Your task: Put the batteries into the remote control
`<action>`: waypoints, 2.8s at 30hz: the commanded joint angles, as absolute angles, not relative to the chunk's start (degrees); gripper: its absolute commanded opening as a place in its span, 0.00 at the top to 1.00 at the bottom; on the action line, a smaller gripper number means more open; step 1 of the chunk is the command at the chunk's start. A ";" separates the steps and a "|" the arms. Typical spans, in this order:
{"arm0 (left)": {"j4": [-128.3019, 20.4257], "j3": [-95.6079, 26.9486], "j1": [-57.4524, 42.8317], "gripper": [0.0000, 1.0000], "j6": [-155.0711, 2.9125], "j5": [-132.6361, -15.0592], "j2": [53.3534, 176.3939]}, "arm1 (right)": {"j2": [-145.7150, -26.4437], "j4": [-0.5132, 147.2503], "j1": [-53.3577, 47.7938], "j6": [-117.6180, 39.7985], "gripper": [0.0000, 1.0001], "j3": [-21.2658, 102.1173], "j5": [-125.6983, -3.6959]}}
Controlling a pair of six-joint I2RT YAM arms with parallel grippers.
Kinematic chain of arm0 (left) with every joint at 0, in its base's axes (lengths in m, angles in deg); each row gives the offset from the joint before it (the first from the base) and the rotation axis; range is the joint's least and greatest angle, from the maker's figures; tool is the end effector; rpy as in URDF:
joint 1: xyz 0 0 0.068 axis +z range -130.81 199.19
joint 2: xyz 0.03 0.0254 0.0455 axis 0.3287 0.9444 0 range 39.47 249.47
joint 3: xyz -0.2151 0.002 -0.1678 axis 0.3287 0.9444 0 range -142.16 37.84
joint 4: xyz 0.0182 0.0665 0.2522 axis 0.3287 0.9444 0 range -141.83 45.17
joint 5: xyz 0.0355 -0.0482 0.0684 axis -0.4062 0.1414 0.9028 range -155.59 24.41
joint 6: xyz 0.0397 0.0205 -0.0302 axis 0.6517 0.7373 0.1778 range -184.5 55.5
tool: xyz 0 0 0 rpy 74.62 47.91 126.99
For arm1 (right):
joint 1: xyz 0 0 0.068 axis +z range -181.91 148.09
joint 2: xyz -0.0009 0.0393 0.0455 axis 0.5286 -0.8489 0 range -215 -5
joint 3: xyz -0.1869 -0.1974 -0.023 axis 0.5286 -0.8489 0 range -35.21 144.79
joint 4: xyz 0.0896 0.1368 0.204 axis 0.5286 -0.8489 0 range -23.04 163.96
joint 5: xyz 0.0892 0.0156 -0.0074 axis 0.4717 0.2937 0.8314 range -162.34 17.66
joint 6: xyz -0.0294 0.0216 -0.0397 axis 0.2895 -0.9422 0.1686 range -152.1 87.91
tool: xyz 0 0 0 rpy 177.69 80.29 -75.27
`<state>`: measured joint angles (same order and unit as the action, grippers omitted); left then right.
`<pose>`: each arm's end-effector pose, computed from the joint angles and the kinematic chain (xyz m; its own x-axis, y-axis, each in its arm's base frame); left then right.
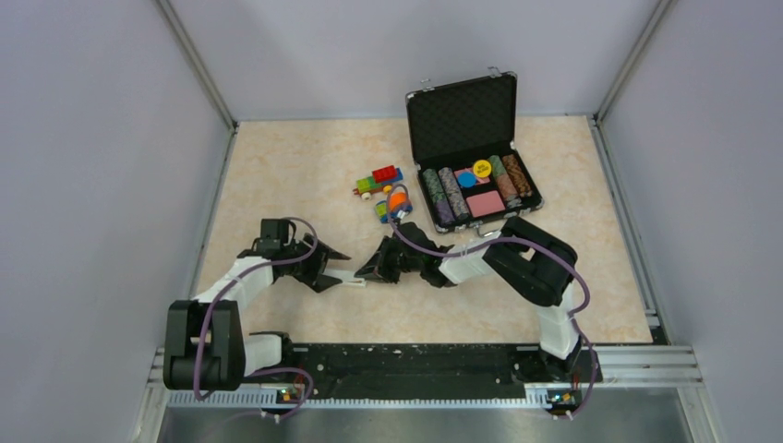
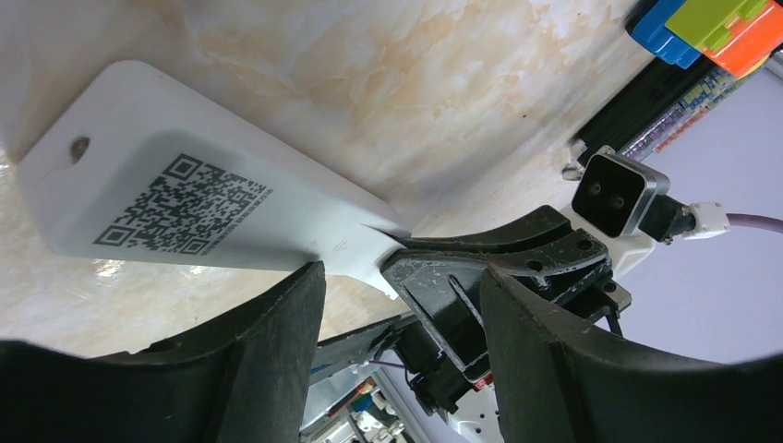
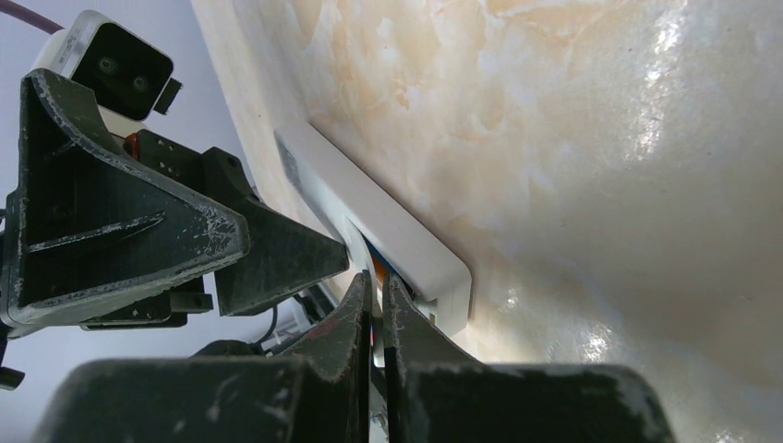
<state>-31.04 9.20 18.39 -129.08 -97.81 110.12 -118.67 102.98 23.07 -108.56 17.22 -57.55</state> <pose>0.2020 -0.0219 0.1506 -0.6126 -0.7555 0.2322 -0.6935 0.3729 -0.6164 0.2154 0.3230 0.1116 -0.9619 0.2654 -0.0657 0.0833 0.5132 0.8542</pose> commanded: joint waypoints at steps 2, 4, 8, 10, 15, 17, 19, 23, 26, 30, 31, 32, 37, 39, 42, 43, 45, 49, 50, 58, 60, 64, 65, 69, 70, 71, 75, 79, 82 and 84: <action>-33.98 11.08 18.49 0.32 -130.53 -95.51 110.52 | -120.18 92.46 24.60 -107.67 0.98 18.57 -61.07; -34.46 11.11 18.48 0.32 -130.95 -95.13 110.76 | -120.49 91.18 24.64 -107.24 0.98 19.42 -61.01; -37.37 11.55 18.29 0.33 -132.57 -95.29 110.44 | -120.86 89.72 24.84 -106.65 0.98 20.47 -61.16; -37.37 11.17 17.99 0.33 -132.67 -93.68 109.70 | -121.04 89.33 24.82 -106.54 0.98 20.68 -61.34; -37.18 11.09 17.19 0.34 -131.97 -92.57 110.04 | -121.35 89.00 24.84 -106.69 0.98 20.78 -61.35; -37.51 11.20 16.49 0.35 -131.20 -92.80 111.27 | -121.51 88.79 24.84 -106.79 0.98 20.93 -61.26; -37.16 10.97 15.73 0.35 -129.82 -93.59 112.33 | -121.48 88.27 24.81 -106.81 0.97 21.16 -61.34; -34.61 10.70 14.80 0.36 -126.17 -94.57 113.51 | -121.26 87.44 24.82 -106.71 0.95 21.20 -61.57; -32.88 10.94 14.71 0.36 -124.25 -93.66 113.64 | -121.09 86.70 24.95 -106.63 0.91 21.41 -61.70; -31.71 11.27 14.71 0.37 -123.69 -91.49 114.08 | -120.99 84.45 24.87 -105.88 0.87 22.46 -61.86; -31.65 11.36 14.71 0.37 -123.66 -91.25 114.25 | -121.01 82.98 24.92 -105.26 0.86 22.87 -62.00; -31.58 11.38 14.71 0.37 -123.53 -90.89 114.67 | -120.75 81.70 24.95 -104.64 0.85 23.55 -62.23; -30.78 11.43 14.62 0.37 -122.07 -89.39 116.02 | -119.41 76.87 24.98 -102.46 0.83 26.17 -63.25; -30.74 11.68 14.62 0.37 -121.86 -88.77 116.24 | -118.82 75.86 25.01 -102.12 0.82 26.56 -63.63; -30.74 12.03 14.62 0.37 -121.49 -88.16 116.50 | -117.96 75.11 25.01 -102.11 0.80 26.77 -63.98; -30.67 12.12 14.62 0.37 -121.34 -88.03 116.52 | -117.80 74.95 25.04 -102.22 0.79 26.86 -63.94; -30.56 12.26 14.62 0.38 -120.99 -87.74 116.75 | -117.35 74.58 25.00 -101.98 0.78 27.38 -63.86; -30.48 12.59 14.62 0.38 -120.37 -87.54 117.39 | -116.55 74.05 24.99 -101.69 0.76 28.05 -64.33; -30.48 12.66 14.62 0.38 -120.17 -87.56 117.57 | -116.17 74.05 24.97 -101.61 0.76 28.26 -64.53; -30.90 13.06 14.62 0.39 -120.00 -87.34 117.89 | -116.39 69.33 25.33 -100.23 0.71 31.27 -64.74; -31.03 13.05 14.62 0.39 -120.09 -87.26 117.84 | -116.44 67.29 25.60 -99.92 0.66 32.14 -65.24; -31.26 13.05 14.62 0.39 -120.13 -87.24 117.87 | -116.29 64.63 26.00 -99.23 0.59 33.62 -66.64; -31.39 13.05 14.62 0.39 -120.15 -87.41 117.92 | -116.40 64.16 25.98 -99.12 0.59 33.91 -66.77; -31.84 12.98 14.62 0.39 -120.13 -87.70 118.24 | -116.69 62.41 26.17 -98.42 0.59 34.96 -67.16; -31.94 13.00 14.62 0.39 -120.18 -87.76 118.36 | -116.57 62.10 26.25 -98.19 0.59 35.07 -67.35; -32.00 12.97 14.62 0.39 -120.22 -87.89 118.43 | -116.48 61.88 26.32 -97.97 0.59 35.17 -67.59; -32.15 12.88 14.62 0.40 -120.22 -88.23 118.31 | -115.49 60.73 26.33 -96.76 0.59 35.35 -68.20; -32.00 12.73 14.62 0.40 -120.35 -88.34 117.77 | -114.41 60.55 26.30 -96.50 0.59 34.37 -67.82; -31.64 12.53 14.62 0.40 -120.44 -88.42 117.38 | -113.46 60.73 26.42 -96.60 0.59 33.45 -67.60; -31.49 12.48 14.62 0.40 -120.56 -88.56 116.99 | -112.78 60.74 26.32 -96.56 0.59 32.69 -67.78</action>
<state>-41.77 9.02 15.11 -124.35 -97.27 115.32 -115.93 63.99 25.48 -97.72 34.35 -66.56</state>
